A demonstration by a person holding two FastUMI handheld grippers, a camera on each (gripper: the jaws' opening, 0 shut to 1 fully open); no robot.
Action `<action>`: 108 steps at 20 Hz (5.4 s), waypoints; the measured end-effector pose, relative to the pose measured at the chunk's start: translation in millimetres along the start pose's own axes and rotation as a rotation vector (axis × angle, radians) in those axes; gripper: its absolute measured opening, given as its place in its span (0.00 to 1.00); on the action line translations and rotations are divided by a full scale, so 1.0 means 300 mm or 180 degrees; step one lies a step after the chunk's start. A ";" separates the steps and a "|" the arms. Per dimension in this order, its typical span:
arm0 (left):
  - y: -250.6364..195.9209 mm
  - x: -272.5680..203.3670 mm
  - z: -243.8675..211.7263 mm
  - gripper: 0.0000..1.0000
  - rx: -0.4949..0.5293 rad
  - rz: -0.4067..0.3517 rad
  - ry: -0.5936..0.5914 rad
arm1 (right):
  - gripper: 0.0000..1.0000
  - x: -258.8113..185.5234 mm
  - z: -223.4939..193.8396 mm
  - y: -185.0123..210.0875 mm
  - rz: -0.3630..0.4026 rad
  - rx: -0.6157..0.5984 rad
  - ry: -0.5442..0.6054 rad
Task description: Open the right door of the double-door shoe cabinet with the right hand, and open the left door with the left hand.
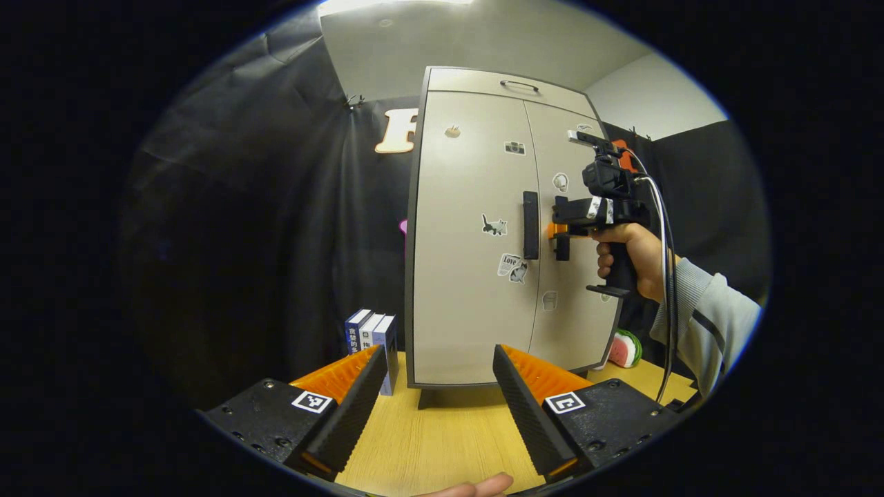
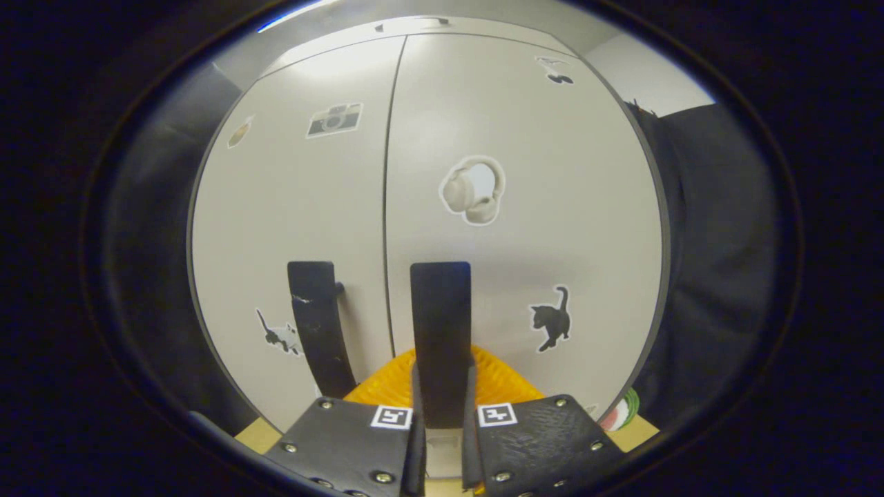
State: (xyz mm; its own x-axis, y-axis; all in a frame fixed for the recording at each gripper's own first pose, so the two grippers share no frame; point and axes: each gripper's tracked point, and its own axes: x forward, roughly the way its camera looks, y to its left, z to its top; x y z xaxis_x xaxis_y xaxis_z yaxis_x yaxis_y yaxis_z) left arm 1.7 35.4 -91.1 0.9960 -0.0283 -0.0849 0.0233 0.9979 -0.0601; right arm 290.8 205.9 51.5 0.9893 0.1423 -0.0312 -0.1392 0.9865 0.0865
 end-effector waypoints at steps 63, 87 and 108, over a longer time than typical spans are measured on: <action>-0.361 -0.002 0.005 0.96 0.0128 -0.0276 0.0143 | 0.01 -0.325 -0.006 -0.649 0.0184 -0.0083 -0.0022; -0.434 0.563 0.289 0.96 -0.0209 -0.0471 -0.0099 | 0.99 -0.854 -0.222 -0.537 0.0086 -0.0015 -0.0353; -0.540 0.932 0.373 0.30 0.0229 -0.0215 0.0005 | 0.98 -1.115 -0.354 -0.643 -0.0213 0.0560 -0.0419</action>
State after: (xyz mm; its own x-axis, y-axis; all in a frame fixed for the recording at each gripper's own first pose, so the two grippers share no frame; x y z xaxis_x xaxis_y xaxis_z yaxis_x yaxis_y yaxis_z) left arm 286.1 -127.6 6.1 0.9918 -0.0958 -0.0847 0.0966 0.9953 0.0058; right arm -17.9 -23.3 -60.5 0.9948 0.0539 0.0867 -0.0749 0.9624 0.2611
